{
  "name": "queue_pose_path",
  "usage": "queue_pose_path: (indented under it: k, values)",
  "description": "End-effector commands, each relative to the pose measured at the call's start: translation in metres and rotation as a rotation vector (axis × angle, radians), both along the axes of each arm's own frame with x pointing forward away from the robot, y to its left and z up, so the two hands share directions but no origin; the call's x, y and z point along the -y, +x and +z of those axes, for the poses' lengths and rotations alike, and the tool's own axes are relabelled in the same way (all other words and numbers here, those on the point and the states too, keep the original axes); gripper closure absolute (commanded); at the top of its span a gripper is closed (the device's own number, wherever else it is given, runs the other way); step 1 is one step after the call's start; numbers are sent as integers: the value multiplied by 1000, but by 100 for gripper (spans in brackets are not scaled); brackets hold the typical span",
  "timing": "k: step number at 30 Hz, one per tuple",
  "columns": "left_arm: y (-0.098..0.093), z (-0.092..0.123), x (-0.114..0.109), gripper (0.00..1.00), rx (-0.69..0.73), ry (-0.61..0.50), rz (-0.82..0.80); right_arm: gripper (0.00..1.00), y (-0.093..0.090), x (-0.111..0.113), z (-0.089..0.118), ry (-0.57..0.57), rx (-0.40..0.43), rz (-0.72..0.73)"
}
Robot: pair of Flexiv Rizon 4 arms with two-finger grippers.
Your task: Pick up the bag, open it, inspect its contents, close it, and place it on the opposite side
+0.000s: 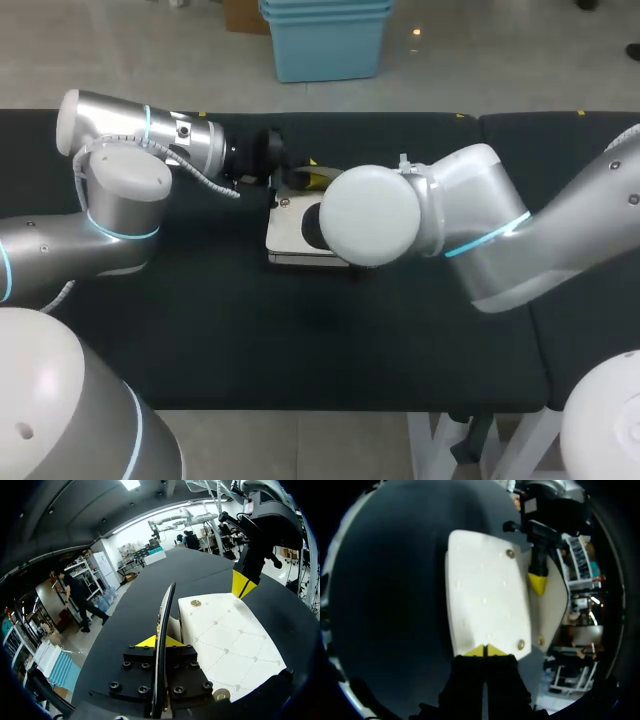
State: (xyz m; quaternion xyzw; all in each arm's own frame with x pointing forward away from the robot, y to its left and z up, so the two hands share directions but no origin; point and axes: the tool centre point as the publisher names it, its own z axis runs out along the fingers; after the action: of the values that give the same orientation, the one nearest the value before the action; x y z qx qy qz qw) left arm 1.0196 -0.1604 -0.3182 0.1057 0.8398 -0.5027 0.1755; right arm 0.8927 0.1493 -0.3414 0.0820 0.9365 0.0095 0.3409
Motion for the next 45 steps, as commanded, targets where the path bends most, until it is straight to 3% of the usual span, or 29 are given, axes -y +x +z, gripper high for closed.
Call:
queue_pose_path:
  k: [1,8,20,30,31,33,35,45]
  values:
    - [3,0,0,100,-4,-1,-7,100,-1,0,-1,2,5,0]
    - [3,0,0,100,-4,-1,-7,100,-6,-7,-8,-3,37,-13]
    - [20,-3,-14,100,35,4,-6,100,-21,-27,-16,-69,117,-35]
    - [24,-8,-12,100,25,30,-34,100,-21,-38,-25,-66,140,-17]
    - [24,-8,-12,100,25,32,-37,99,-19,-37,-27,-64,141,-18]
    - [23,-8,-12,100,26,35,-44,76,-17,-34,-31,-61,141,-24]
    - [23,-9,-13,100,26,39,-51,71,-14,-31,-33,-61,142,-30]
    - [21,-12,-11,100,28,55,-78,67,-3,-16,-30,-40,190,-57]
